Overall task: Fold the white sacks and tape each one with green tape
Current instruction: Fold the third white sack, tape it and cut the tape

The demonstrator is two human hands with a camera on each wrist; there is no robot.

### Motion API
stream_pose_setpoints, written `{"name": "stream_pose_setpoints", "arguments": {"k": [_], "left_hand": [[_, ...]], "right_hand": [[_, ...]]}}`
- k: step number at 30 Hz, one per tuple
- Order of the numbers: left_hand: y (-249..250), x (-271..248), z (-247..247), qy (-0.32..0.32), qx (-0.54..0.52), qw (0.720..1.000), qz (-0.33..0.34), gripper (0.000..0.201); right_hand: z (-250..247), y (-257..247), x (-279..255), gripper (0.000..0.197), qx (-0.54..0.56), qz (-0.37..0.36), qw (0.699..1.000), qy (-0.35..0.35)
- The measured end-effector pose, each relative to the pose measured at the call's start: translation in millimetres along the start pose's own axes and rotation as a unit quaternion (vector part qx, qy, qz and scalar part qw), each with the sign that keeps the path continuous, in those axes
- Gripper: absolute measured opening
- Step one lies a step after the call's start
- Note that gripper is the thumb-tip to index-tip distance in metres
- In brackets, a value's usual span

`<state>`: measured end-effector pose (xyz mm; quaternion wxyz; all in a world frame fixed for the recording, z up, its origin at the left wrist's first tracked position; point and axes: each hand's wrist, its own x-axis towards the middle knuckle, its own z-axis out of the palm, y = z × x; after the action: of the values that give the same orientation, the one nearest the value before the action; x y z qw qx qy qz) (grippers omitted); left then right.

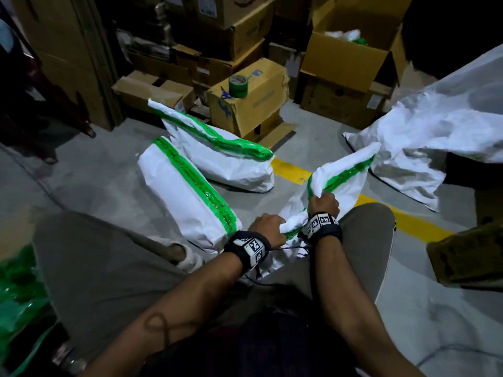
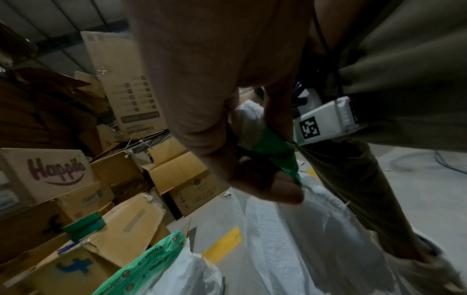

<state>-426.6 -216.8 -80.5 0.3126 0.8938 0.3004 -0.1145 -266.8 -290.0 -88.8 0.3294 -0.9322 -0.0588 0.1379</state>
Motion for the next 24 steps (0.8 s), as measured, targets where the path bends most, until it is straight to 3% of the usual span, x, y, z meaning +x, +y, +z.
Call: {"name": "stream_pose_setpoints", "arguments": {"k": [3,6,8,13,24], "left_hand": [[-3,-7,-5,-0.008,0.009,1.0,0.008,0.057],[-17,-5,-7,-0.014,0.03,0.999,0.025,0.04],[-29,0,-7,-0.022,0.034,0.999,0.025,0.034],[-48,17,-1,-0.046,0.019,0.999,0.007,0.04],[-25,61,-16,-0.006,-0.049,0.998,-0.029,0.038]], "right_hand": [[2,-8,-7,0.039,0.005,-0.009,1.0,-0.013],[10,-12,-18,0.054,-0.023,-0.031,0.999,-0.025],[19,-16,-22,0.049,-0.041,-0.053,0.997,-0.034],[36,-25,-15,0.042,-0.106,-0.085,0.988,-0.067],[41,-71,46,0.052,-0.071,-0.113,0.991,0.007]]}}
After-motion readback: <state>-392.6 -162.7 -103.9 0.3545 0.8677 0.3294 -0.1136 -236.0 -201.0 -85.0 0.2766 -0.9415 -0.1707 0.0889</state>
